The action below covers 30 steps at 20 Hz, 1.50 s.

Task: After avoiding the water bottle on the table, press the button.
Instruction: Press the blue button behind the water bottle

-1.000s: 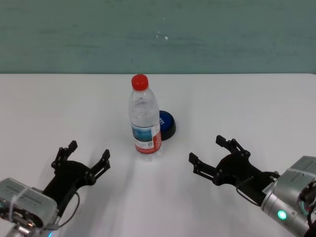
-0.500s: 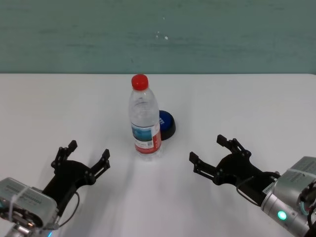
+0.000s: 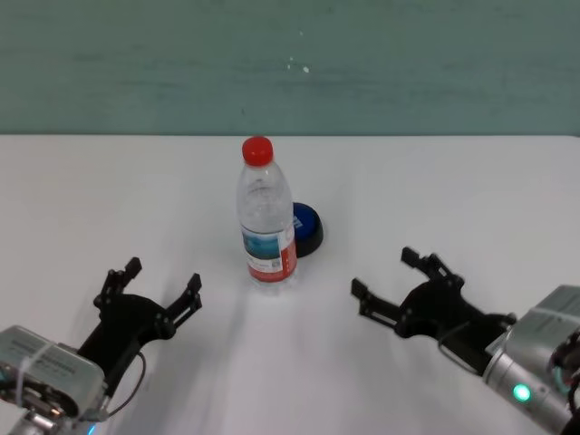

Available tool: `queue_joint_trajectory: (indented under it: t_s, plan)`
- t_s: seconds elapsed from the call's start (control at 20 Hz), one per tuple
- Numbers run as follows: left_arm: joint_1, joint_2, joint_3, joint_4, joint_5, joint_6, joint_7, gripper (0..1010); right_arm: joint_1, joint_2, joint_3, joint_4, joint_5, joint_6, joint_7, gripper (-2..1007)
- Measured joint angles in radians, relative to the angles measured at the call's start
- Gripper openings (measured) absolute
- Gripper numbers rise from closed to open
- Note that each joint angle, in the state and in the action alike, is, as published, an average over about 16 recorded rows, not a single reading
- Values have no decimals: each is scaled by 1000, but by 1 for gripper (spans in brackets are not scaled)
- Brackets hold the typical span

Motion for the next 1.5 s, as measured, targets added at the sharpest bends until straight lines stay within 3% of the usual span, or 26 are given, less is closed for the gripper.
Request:
queue_joint_trajectory:
  t_s: [0.45,0.75,1.1,1.5]
  plan:
    - [0,0,0,0,0,0,0,1000,-1,54,59,-20,-1,31,6,1004]
    - [0,0,0,0,0,0,0,1000,28,91,83,-11,5,54,29,1004]
    - [0,0,0,0,0,0,0,1000,105,110,68,45,18,68,65,1004]
    - [0,0,0,0,0,0,0,1000,216,110,31,151,36,69,98,1004]
